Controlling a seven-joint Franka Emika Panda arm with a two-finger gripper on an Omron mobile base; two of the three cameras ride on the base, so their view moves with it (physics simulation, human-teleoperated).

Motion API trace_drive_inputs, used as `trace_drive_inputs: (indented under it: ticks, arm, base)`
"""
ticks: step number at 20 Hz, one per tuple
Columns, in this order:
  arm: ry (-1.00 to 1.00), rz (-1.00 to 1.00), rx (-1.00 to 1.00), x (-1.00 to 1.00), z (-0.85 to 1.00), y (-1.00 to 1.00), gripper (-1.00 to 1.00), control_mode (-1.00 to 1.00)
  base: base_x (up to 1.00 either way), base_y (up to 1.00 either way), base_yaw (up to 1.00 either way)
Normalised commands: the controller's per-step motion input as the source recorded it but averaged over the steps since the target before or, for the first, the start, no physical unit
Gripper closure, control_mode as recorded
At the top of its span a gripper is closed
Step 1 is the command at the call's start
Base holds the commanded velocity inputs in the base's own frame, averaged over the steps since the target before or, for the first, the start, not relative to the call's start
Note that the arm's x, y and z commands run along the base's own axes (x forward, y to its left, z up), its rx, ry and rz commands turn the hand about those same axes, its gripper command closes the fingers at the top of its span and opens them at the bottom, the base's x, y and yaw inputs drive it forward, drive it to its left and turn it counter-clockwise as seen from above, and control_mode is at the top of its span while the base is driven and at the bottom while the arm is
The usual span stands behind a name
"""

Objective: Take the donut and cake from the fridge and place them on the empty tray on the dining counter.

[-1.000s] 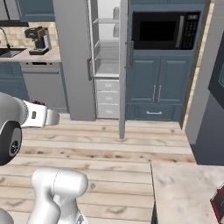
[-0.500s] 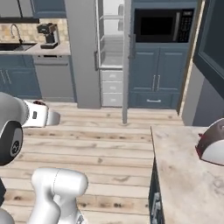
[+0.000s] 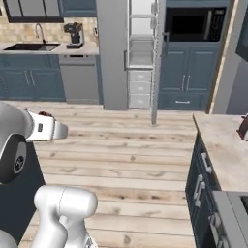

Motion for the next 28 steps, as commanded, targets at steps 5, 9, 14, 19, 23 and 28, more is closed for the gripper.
trace_drive_inputs:
  ticks: [5,9,14,19,23,28]
  arm:
    - [0.00,0.00,0.00,0.00,0.00,0.00,1.00,1.00]
    - [0.00,0.00,0.00,0.00,0.00,0.00,1.00,1.00]
    - [0.00,0.00,0.00,0.00,0.00,0.00,1.00,1.00]
    - [0.00,0.00,0.00,0.00,0.00,0.00,1.00,1.00]
    - [0.00,0.00,0.00,0.00,0.00,0.00,1.00,1.00]
    - [0.00,0.00,0.00,0.00,0.00,0.00,1.00,1.00]
  base:
    - [-1.00,0.91,0.00]
    - [-1.00,0.59,0.00]
    - [-1.00,0.09,0.00]
    - [-1.00,0.30,0.00]
    - [-1.00,1.00,0.00]
    - [-0.80,1.00,0.00]
